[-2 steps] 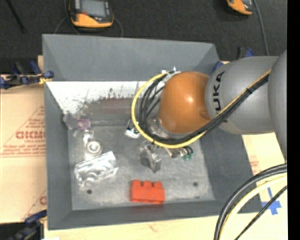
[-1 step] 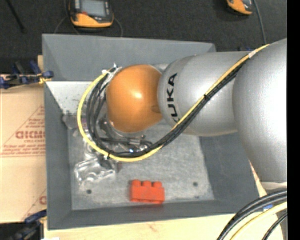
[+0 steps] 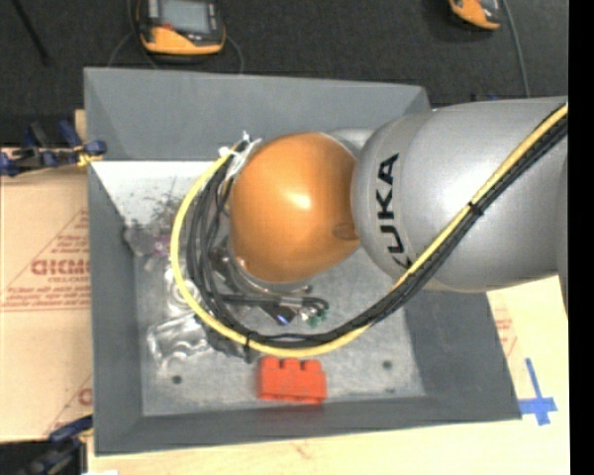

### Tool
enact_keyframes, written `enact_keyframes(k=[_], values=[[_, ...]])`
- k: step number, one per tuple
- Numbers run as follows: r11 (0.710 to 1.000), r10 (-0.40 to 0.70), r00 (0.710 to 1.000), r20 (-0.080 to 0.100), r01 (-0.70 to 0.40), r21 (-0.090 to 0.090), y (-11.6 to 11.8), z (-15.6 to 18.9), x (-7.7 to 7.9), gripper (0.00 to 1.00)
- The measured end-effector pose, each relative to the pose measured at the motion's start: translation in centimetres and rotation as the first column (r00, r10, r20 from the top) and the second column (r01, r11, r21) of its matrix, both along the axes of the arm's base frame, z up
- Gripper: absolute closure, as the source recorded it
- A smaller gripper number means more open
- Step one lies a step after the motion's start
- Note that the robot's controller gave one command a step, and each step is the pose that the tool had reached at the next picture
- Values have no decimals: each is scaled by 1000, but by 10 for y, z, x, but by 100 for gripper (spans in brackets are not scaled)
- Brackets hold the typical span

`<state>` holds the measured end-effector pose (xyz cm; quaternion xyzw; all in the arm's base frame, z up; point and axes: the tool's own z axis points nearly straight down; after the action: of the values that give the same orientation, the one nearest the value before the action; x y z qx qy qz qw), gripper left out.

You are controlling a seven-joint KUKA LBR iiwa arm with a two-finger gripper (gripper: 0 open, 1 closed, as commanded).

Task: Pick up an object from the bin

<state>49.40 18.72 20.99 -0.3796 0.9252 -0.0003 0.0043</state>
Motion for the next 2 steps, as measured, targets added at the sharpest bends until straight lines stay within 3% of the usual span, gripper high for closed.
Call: enact_keyframes(k=[1,2], values=[[1000,-2,1000,-6,2,0,0,-4,0,0],[980,198,980,-4,-198,-4,-46,-95,127,0]])
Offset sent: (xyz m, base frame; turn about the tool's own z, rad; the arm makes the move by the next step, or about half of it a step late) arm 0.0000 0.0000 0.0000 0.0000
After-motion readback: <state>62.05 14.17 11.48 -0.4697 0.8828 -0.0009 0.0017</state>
